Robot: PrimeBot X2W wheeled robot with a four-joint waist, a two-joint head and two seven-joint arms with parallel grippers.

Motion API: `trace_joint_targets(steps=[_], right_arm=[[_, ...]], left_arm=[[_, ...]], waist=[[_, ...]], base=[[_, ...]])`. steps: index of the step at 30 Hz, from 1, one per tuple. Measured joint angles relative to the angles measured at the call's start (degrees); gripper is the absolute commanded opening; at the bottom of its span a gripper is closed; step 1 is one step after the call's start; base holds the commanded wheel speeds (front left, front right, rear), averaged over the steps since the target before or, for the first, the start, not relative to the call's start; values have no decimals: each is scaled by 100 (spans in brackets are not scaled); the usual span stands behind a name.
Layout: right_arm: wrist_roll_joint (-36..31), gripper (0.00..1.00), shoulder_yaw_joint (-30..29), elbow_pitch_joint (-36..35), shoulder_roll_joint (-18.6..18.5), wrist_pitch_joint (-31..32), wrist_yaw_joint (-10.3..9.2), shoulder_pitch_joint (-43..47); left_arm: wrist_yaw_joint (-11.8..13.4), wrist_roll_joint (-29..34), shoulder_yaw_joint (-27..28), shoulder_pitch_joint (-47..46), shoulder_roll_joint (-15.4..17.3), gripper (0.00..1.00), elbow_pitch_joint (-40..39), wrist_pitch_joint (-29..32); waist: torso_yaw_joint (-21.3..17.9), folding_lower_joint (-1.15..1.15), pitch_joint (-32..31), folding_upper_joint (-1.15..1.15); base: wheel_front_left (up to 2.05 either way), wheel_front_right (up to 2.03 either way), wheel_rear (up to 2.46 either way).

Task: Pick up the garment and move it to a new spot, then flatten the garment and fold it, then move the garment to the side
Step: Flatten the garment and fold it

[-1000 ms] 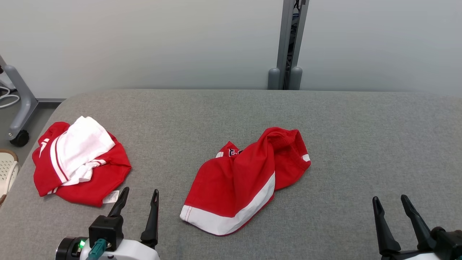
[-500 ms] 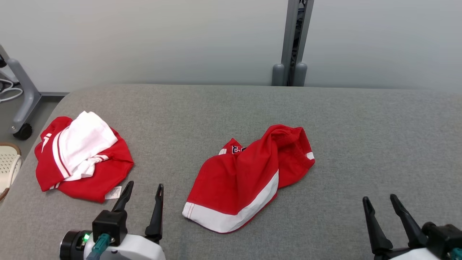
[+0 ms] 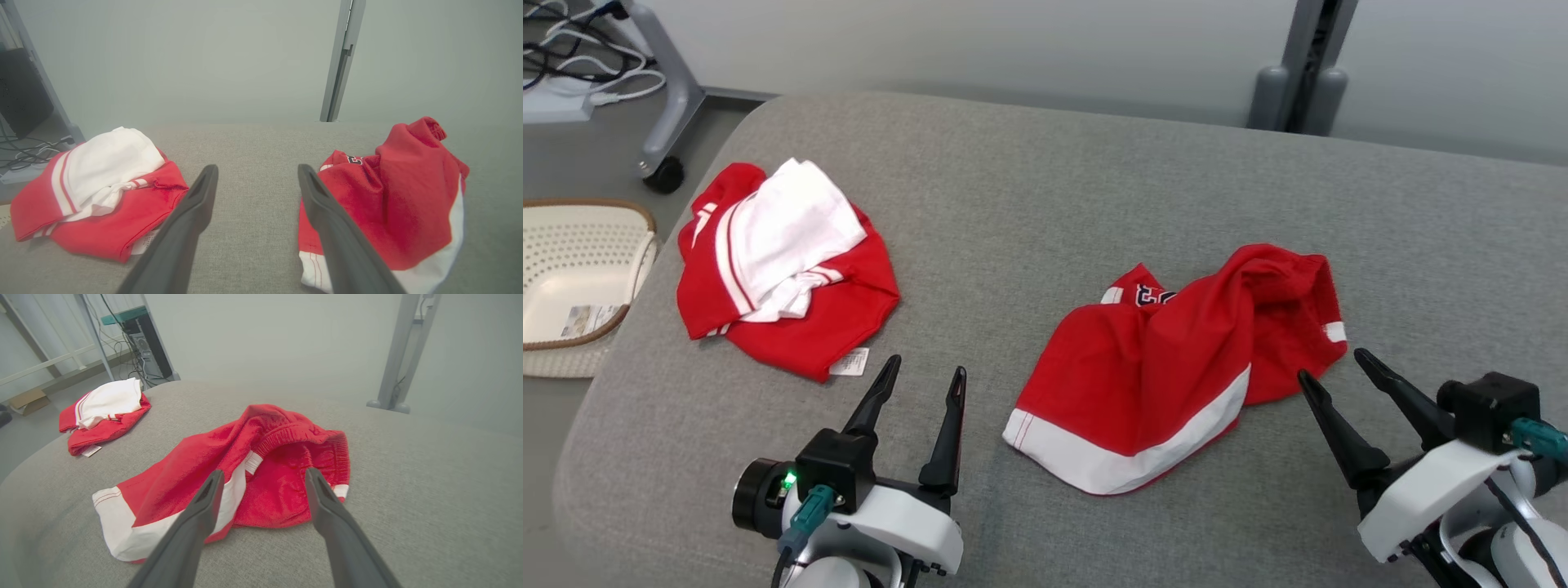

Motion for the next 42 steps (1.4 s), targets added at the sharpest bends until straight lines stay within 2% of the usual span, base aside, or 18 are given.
trace_joint_targets(steps=[4, 10, 11, 12, 13, 14, 20, 25, 32, 42], right_arm=[[272, 100, 394, 77, -361, 354, 0, -538], [480, 100, 559, 457, -517, 589, 0, -921], [493, 47, 594, 499, -525, 597, 0, -969], [508, 35, 623, 535, -524, 595, 0, -1006], [546, 12, 651, 566, -522, 594, 1, -1049], [589, 0, 679, 600, -524, 595, 1, -1083], [719, 0, 706, 611, -492, 434, 0, -1150], [783, 0, 412, 283, -302, 172, 0, -773], [686, 0, -155, -499, 249, 126, 0, 394], [258, 0, -953, -1889, 1062, 730, 0, 1808]], left_arm=[[-126, -14, -105, -236, -197, 100, 302, -182], [-203, -19, -186, -443, -363, 100, 588, -324], [-226, -19, -188, -474, -371, 100, 621, -343], [-244, -19, -188, -492, -383, 100, 645, -371], [-245, -19, -188, -504, -396, 100, 671, -375], [-249, -19, -187, -524, -408, 100, 703, -381], [-270, -13, -152, -593, -447, 100, 782, -425], [-296, 21, -129, -652, -437, 100, 812, -433], [-292, 58, -68, -653, -331, 100, 793, -441], [-191, 77, 21, -562, -104, 100, 614, -423]], waist=[[375, 0, 286, 0], [753, 0, 512, 0], [795, 0, 541, 0], [827, 0, 566, 0], [847, 0, 592, 0], [861, 0, 614, 0], [778, 0, 678, 0], [590, 0, 688, 0], [204, 0, 627, 0], [-432, 0, 523, 0]], base=[[0, 0, 0], [0, 0, 0], [0, 0, 0], [0, 0, 0], [0, 0, 0], [0, 0, 0], [0, 0, 0], [0, 0, 0], [0, 0, 0], [0, 0, 0]])
